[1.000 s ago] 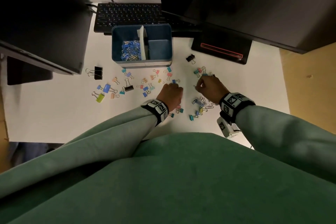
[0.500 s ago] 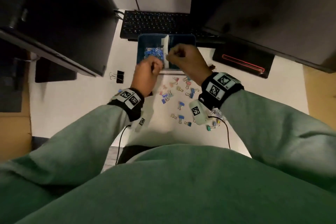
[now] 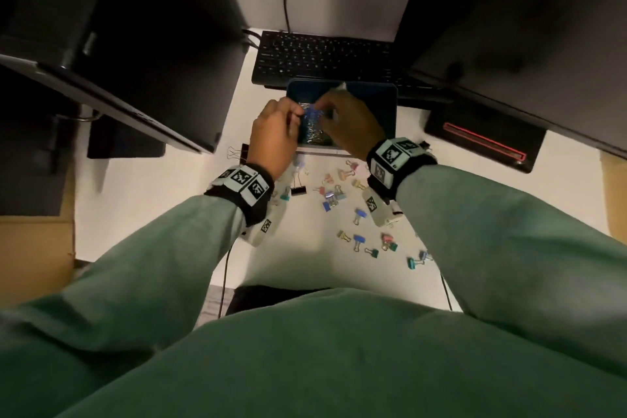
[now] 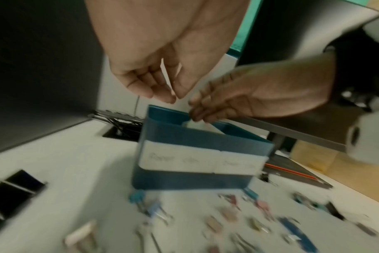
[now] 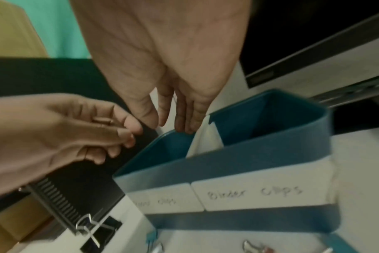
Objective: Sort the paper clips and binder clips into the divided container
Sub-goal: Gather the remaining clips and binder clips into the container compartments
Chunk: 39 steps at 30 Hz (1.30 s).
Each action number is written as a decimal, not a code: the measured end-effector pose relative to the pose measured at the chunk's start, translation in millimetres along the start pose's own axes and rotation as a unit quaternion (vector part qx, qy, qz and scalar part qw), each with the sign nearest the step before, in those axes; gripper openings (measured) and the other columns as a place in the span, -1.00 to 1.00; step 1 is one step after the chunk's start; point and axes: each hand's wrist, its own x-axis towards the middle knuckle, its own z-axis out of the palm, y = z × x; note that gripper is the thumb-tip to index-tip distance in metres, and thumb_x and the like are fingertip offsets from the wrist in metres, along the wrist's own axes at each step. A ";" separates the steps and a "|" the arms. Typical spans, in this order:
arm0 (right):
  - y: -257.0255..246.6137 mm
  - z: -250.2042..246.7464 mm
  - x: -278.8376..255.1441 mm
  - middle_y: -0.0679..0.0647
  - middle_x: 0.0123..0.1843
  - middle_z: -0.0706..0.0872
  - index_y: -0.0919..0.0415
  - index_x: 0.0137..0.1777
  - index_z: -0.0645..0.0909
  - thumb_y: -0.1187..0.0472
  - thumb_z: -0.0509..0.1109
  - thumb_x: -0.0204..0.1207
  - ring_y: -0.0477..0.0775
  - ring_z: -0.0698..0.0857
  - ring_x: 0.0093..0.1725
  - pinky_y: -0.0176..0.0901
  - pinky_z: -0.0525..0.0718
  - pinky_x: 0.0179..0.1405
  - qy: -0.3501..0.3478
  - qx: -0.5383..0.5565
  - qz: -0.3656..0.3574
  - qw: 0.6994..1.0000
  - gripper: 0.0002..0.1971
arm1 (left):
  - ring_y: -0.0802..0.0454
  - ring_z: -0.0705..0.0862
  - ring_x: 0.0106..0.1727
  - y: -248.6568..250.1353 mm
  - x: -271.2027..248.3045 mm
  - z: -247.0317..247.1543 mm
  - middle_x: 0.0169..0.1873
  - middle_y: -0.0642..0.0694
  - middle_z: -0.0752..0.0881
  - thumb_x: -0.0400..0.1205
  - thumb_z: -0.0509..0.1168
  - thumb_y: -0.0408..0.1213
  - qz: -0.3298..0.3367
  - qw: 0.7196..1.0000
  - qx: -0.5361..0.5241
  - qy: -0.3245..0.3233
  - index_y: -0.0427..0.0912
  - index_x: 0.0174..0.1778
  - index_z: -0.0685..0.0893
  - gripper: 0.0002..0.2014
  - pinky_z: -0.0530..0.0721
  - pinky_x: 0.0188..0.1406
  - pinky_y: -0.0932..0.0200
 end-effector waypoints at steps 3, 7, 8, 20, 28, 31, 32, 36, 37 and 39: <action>15.0 -30.8 -27.1 0.14 0.13 0.70 0.20 0.15 0.63 0.35 0.32 0.56 0.03 0.68 0.05 -0.17 0.64 0.09 0.052 0.043 0.000 0.998 -0.80 | 0.06 0.60 -0.16 29.3 -32.5 28.6 -0.08 -0.09 0.67 0.65 0.25 -0.36 0.060 0.997 -0.012 -0.045 -0.14 -0.05 0.64 -0.92 0.57 -0.12 0.22; 62.1 -61.0 -90.9 0.02 -0.01 0.72 0.15 0.10 0.64 0.33 0.35 0.55 -0.08 0.66 -0.16 -0.32 0.58 -0.14 0.038 0.015 0.042 0.998 -0.83 | 0.00 0.67 -0.19 63.9 -79.2 81.2 -0.14 -0.09 0.72 0.64 0.30 -0.22 0.122 0.969 0.045 -0.210 -0.12 -0.07 0.63 -0.94 0.58 -0.14 0.22; 78.2 -64.2 -108.2 0.02 -0.06 0.71 0.14 0.08 0.64 0.32 0.36 0.55 -0.06 0.64 -0.20 -0.29 0.57 -0.16 0.018 -0.005 0.061 0.998 -0.85 | -0.01 0.68 -0.18 71.4 -88.2 91.3 -0.14 -0.10 0.73 0.64 0.31 -0.20 0.134 0.960 0.059 -0.238 -0.13 -0.06 0.64 -0.92 0.60 -0.11 0.18; 180.8 -63.3 -232.1 0.07 0.09 0.63 0.10 0.09 0.51 0.02 0.36 0.58 0.19 0.68 -0.01 -0.01 0.65 0.02 -0.078 -0.190 0.156 0.966 -0.79 | -0.16 0.65 -0.01 84.7 -126.0 144.2 0.07 -0.19 0.59 0.60 0.32 -0.24 0.171 0.888 0.220 -0.365 -0.20 0.13 0.56 -0.77 0.60 -0.02 0.03; 184.2 -51.6 -225.6 -0.04 -0.08 0.47 0.15 -0.02 0.55 -0.12 0.33 0.59 0.08 0.64 -0.10 -0.09 0.60 -0.14 -0.056 -0.216 0.155 0.962 -0.69 | -0.29 0.66 -0.02 82.6 -117.1 143.1 0.04 -0.29 0.65 0.49 0.36 -0.42 0.185 0.910 0.211 -0.304 -0.27 0.03 0.62 -0.80 0.63 -0.11 0.00; 182.6 -51.6 -221.1 0.00 -0.10 0.49 0.15 -0.11 0.54 -0.10 0.30 0.62 0.10 0.61 -0.15 -0.11 0.52 -0.18 -0.060 -0.188 0.181 0.964 -0.70 | -0.22 0.62 -0.19 84.2 -115.9 147.3 -0.12 -0.22 0.60 0.46 0.31 -0.48 0.191 0.902 0.219 -0.319 -0.24 -0.10 0.57 -0.86 0.54 -0.30 0.09; 182.7 -51.7 -220.1 0.01 -0.09 0.50 0.15 -0.11 0.55 -0.09 0.30 0.62 0.10 0.61 -0.14 -0.11 0.51 -0.17 -0.059 -0.179 0.185 0.965 -0.71 | -0.18 0.61 -0.22 84.7 -115.0 147.5 -0.14 -0.20 0.59 0.46 0.30 -0.48 0.191 0.899 0.220 -0.326 -0.22 -0.13 0.55 -0.87 0.55 -0.31 0.09; 182.5 -54.8 -218.8 0.05 -0.05 0.55 0.18 -0.04 0.59 -0.04 0.30 0.63 0.14 0.62 -0.09 -0.05 0.57 -0.12 -0.053 -0.148 0.183 0.971 -0.73 | -0.19 0.60 -0.24 88.4 -112.1 149.6 -0.15 -0.21 0.59 0.46 0.25 -0.52 0.183 0.900 0.209 -0.337 -0.23 -0.12 0.52 -0.85 0.57 -0.30 0.03; 182.0 -56.4 -219.1 0.07 -0.05 0.57 0.19 -0.04 0.59 -0.03 0.32 0.62 0.15 0.63 -0.09 -0.03 0.59 -0.10 -0.047 -0.136 0.183 0.973 -0.74 | -0.21 0.62 -0.23 92.3 -112.1 151.1 -0.16 -0.22 0.61 0.46 0.25 -0.55 0.181 0.902 0.197 -0.339 -0.25 -0.10 0.53 -0.83 0.58 -0.29 0.00; 181.2 -57.8 -220.2 0.05 -0.04 0.59 0.17 -0.05 0.55 -0.06 0.37 0.57 0.13 0.62 -0.11 -0.05 0.61 -0.11 -0.032 -0.142 0.173 0.974 -0.73 | -0.25 0.65 -0.20 104.2 -113.6 154.5 -0.14 -0.27 0.66 0.50 0.22 -0.58 0.182 0.909 0.159 -0.340 -0.32 0.00 0.55 -0.80 0.60 -0.25 -0.04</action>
